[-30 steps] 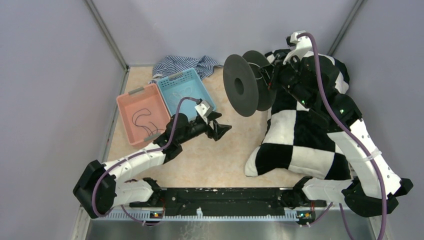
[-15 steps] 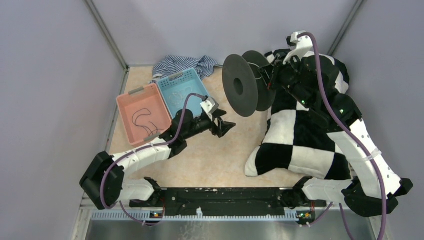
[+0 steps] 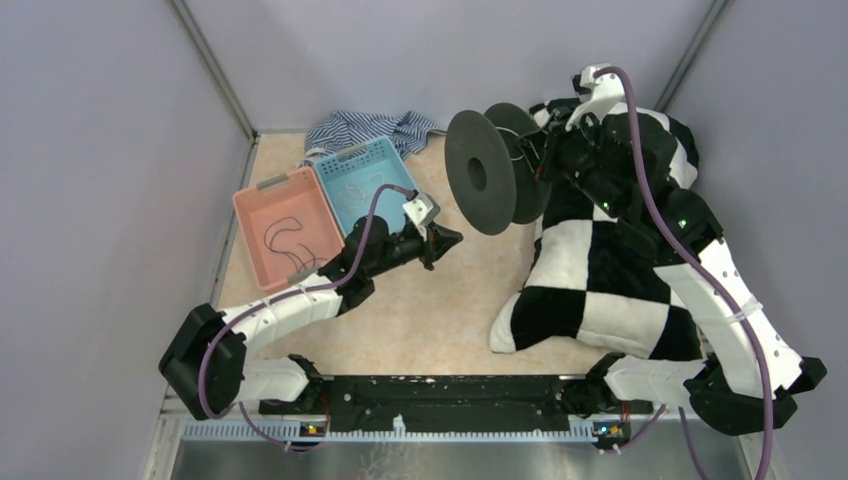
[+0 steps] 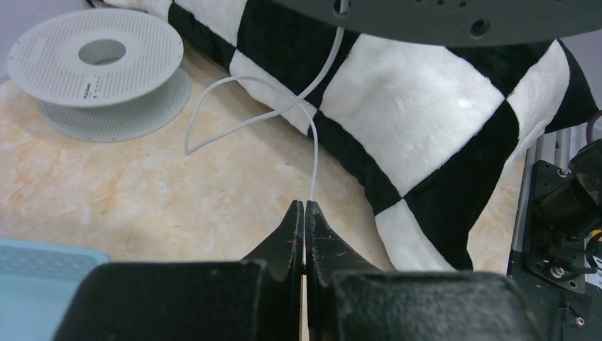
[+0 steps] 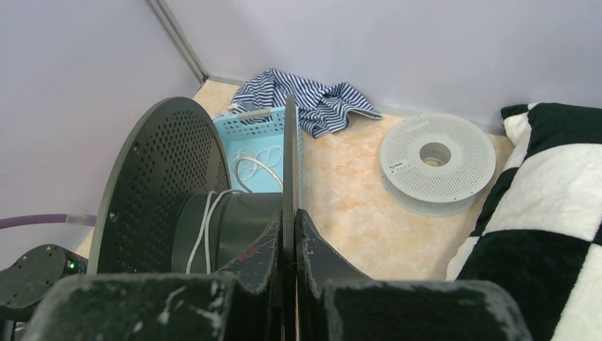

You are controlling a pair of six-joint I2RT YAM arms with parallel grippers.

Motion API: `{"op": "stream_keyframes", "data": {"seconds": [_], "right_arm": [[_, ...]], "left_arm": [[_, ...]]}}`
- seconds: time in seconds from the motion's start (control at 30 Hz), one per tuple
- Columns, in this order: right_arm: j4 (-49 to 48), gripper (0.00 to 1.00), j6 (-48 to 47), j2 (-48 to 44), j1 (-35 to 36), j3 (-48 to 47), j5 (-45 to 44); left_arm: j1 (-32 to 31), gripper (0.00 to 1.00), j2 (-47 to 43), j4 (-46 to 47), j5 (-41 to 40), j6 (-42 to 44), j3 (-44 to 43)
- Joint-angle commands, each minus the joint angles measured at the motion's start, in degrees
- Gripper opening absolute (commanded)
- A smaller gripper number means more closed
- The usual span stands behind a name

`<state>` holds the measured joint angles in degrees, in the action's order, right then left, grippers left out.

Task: Wrap the cables
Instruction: Wrap the cable around the cable reel.

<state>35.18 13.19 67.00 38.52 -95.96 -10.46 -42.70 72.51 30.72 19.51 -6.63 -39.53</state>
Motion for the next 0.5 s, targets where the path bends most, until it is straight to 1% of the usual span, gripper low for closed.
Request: {"op": "stream_keyframes", "data": {"seconds": [0.0, 0.13, 0.23, 0.3, 0.47], "right_arm": [[-6.5, 0.0, 0.6, -2.1, 0.5, 0.3, -1.1], [-7.3, 0.0, 0.0, -2.1, 0.5, 1.9, -2.5], [-7.9, 0.0, -1.3, -1.2, 0.6, 4.0, -5.8], [-8.0, 0.0, -2.2, -0.2, 0.5, 5.5, -8.2], [-9.3, 0.0, -1.3, 2.7, 0.3, 7.0, -9.4]], "left_arm": [[-0.2, 0.0, -3.8, -3.2, -2.0, -0.8, -1.3], [-0.2, 0.0, -8.3, -7.4, -3.4, -3.7, -0.3], [-0.2, 0.0, -10.9, -16.7, -4.0, -7.4, -3.6], [-0.2, 0.0, -12.2, -22.8, -2.2, -9.1, -6.6], [-0.3, 0.0, -14.7, -33.0, 7.6, -11.5, -11.6]]}}
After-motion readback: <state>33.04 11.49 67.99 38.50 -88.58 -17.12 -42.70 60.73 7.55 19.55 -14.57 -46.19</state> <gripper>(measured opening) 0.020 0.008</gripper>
